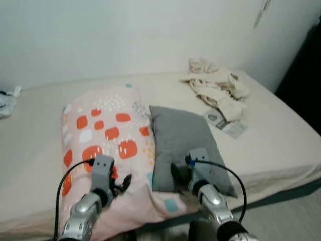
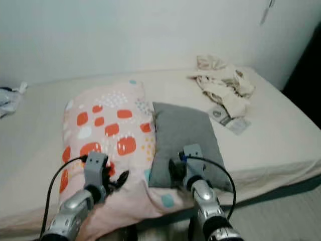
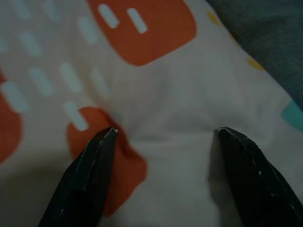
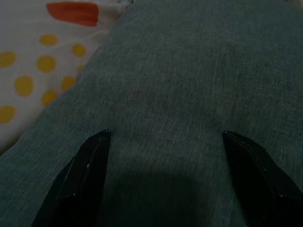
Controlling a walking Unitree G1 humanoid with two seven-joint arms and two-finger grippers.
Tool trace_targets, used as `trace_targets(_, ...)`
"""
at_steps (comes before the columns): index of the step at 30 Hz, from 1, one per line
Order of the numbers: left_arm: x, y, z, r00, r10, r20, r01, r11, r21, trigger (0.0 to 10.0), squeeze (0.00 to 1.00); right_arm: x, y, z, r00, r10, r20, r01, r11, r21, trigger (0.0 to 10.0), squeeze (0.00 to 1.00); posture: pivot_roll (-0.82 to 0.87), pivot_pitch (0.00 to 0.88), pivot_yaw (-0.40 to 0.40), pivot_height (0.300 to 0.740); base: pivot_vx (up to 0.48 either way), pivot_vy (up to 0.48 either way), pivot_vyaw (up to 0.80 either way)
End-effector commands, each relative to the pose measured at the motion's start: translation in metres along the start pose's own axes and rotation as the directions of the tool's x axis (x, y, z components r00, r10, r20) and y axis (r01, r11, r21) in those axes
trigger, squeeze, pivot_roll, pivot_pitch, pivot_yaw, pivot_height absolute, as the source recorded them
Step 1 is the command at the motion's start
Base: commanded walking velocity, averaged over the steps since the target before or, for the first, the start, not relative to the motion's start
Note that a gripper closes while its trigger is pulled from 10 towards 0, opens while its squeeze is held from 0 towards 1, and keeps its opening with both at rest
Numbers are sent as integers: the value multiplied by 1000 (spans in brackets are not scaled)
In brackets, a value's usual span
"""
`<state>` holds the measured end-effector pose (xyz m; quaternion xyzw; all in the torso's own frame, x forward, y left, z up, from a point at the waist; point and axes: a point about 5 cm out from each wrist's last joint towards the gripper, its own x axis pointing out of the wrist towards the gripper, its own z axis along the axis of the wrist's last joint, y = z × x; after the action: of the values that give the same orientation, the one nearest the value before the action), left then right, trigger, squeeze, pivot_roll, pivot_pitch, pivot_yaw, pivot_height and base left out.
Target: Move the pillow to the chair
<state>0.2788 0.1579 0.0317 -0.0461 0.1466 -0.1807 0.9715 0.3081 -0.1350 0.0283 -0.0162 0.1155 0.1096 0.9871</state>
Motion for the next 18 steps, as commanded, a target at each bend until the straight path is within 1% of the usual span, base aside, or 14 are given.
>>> trace_targets(1,-4,-2,-8,998,-43,-39,42,999,-32,10000,0,-1,-3,-3,1000,-18,-16,19,1000,22,10000,0,13,91,16,592,0,0,0)
trace_targets(2,-4,-3,-7,998,-55,-35,53,998,-38,10000,0,-1,-3,-3,1000,-18,-16,18,1000,22,10000,0,13,91,16,587,0,0,0)
trace_targets(6,-6,-8,1,992,-123,8,123,985,-123,10000,0,-2,-4,-1,1000,-11,-2,11,1000,25,10000,0,14,89,17,587,0,0,0)
trace_targets(7,-7,-11,3,985,-169,13,169,972,-163,10000,0,-2,-5,-1,1000,-10,2,10,1000,19,10000,0,15,88,17,587,0,0,0)
trace_targets(9,-10,-18,6,968,-249,20,247,945,-215,10000,0,-2,-7,1,1000,-13,8,13,1000,11,10000,0,15,87,17,587,0,0,0)
trace_targets(11,-12,-26,6,948,-316,14,311,923,-228,10000,0,-2,-10,1,1000,-24,11,24,1000,7,10000,0,15,85,18,587,0,0,0)
trace_targets(16,-15,-40,6,910,-415,3,398,871,-290,10000,0,-3,-18,4,998,-58,19,58,998,2,10000,0,12,86,21,587,0,0,0)
trace_targets(17,-17,-44,8,894,-448,7,426,844,-327,10000,0,-3,-21,5,997,-67,25,67,998,1,10000,0,11,88,22,587,0,0,0)
trace_targets(18,-17,-45,9,888,-460,11,435,831,-346,10000,0,-3,-23,6,997,-72,28,72,997,0,10000,0,11,88,22,587,0,0,0)
